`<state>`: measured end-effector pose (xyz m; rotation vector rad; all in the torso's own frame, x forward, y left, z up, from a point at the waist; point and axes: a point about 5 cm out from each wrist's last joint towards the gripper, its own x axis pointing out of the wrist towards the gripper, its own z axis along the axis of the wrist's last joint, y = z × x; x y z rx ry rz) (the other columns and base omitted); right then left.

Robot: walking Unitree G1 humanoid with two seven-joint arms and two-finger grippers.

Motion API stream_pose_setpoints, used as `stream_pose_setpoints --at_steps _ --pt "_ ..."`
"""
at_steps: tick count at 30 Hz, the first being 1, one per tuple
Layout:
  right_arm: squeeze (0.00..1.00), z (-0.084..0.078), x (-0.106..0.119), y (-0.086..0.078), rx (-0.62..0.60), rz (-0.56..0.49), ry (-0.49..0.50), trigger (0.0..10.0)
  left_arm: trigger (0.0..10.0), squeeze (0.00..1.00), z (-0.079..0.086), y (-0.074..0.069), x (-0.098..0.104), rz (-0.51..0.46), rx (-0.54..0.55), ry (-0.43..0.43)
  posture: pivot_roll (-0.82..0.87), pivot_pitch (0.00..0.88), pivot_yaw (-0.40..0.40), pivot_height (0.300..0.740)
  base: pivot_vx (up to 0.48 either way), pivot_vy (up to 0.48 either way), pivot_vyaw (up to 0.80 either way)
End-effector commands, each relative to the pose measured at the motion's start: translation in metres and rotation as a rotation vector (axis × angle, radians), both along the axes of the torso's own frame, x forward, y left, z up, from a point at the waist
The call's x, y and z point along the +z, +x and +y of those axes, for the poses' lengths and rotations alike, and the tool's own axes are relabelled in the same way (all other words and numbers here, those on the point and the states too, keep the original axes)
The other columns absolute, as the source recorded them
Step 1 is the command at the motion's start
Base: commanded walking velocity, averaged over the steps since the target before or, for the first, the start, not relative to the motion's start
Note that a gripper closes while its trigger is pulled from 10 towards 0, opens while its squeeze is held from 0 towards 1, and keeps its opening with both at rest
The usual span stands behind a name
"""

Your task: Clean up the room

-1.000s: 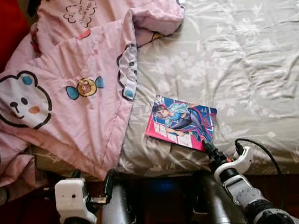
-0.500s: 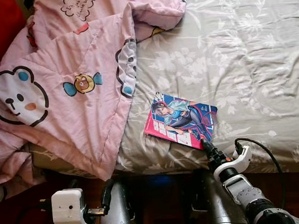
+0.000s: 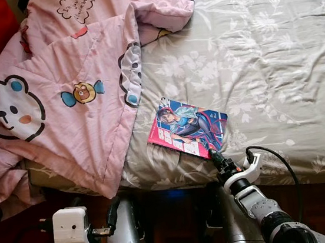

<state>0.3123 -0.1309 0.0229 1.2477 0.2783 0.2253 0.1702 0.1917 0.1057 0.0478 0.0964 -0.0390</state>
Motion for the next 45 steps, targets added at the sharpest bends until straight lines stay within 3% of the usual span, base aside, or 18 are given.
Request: stream_pose_setpoints --at_steps 1,10,17,27,30,31,34,40,45 --pt "0.0 0.009 -0.013 -0.012 0.036 0.053 0.015 0.0 10.0 0.0 0.002 -0.007 -0.01 0.058 0.018 0.007 0.2 0.526 0.013 0.605 0.0 0.0 0.0" --pt "0.0 -0.004 -0.014 -0.015 -0.025 0.02 0.053 0.0 10.0 0.0 0.003 -0.003 -0.015 0.064 0.013 0.034 0.18 0.513 0.013 0.605 0.0 0.0 0.0" --pt "0.0 -0.007 -0.004 -0.01 -0.046 -0.07 0.105 0.0 10.0 0.0 0.005 0.0 -0.018 0.064 0.017 0.047 0.16 0.51 0.017 0.605 0.0 0.0 0.0" --pt "0.0 -0.022 -0.001 -0.013 -0.115 -0.16 0.138 0.0 10.0 0.0 0.003 0.014 -0.024 0.053 0.011 0.053 0.12 0.461 0.009 0.605 0.0 0.0 0.0" --pt "0.0 -0.03 -0.01 -0.026 -0.144 -0.162 0.045 0.0 10.0 0.0 0.004 0.02 -0.033 0.058 0.019 0.057 0.1 0.407 -0.004 0.605 0.0 0.0 0.0" --pt "0.0 -0.031 -0.013 -0.032 -0.138 -0.171 -0.034 0.0 10.0 0.0 0.006 0.024 -0.041 0.07 0.03 0.06 0.09 0.368 -0.009 0.605 0.0 0.0 0.0" --pt "0.0 -0.031 -0.012 -0.033 -0.135 -0.18 -0.072 0.0 10.0 0.0 0.009 0.03 -0.047 0.078 0.042 0.056 0.08 0.332 -0.017 0.605 0.0 0.0 0.0" --pt "0.0 -0.046 0.008 -0.029 -0.185 -0.234 -0.42 0.0 10.0 0.0 0.015 0.054 -0.069 0.11 0.105 -0.002 0.01 0.212 -0.048 0.605 0.0 0.0 0.0" --pt "0.0 -0.05 0.032 -0.024 -0.238 -0.31 -0.596 0.0 10.0 0.0 0.008 0.068 -0.08 0.104 0.093 -0.011 -0.01 0.13 -0.057 0.605 0.0 0.0 0.0"
